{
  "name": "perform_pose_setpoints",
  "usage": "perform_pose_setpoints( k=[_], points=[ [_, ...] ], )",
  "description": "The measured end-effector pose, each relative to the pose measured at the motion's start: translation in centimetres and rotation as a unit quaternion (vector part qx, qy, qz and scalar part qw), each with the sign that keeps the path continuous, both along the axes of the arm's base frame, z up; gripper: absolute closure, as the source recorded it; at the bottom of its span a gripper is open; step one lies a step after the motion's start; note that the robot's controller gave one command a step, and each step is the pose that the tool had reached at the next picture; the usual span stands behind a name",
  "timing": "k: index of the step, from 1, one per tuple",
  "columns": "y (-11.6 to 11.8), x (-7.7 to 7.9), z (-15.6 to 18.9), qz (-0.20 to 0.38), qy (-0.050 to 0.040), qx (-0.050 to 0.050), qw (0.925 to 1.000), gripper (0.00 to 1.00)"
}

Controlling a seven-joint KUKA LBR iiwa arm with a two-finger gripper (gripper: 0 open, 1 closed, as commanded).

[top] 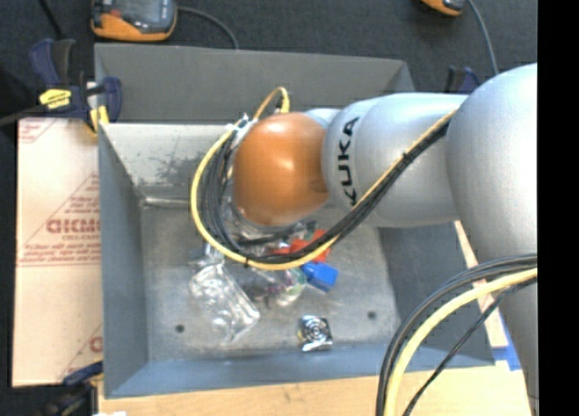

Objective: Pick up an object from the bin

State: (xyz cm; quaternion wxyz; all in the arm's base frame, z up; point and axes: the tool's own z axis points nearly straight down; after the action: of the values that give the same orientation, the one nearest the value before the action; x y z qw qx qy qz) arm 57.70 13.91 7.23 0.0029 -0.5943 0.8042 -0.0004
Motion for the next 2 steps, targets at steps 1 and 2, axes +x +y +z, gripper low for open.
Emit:
perform_pose_setpoints(
  k=[1,2],
  points=[
    [0.0,0.2,0.1,-0.003,-0.0025,0.001,1.0,1.0],
    [0.4,2.4,13.3,-0.003,-0.004,0.0,1.0,1.0]
  ],
)
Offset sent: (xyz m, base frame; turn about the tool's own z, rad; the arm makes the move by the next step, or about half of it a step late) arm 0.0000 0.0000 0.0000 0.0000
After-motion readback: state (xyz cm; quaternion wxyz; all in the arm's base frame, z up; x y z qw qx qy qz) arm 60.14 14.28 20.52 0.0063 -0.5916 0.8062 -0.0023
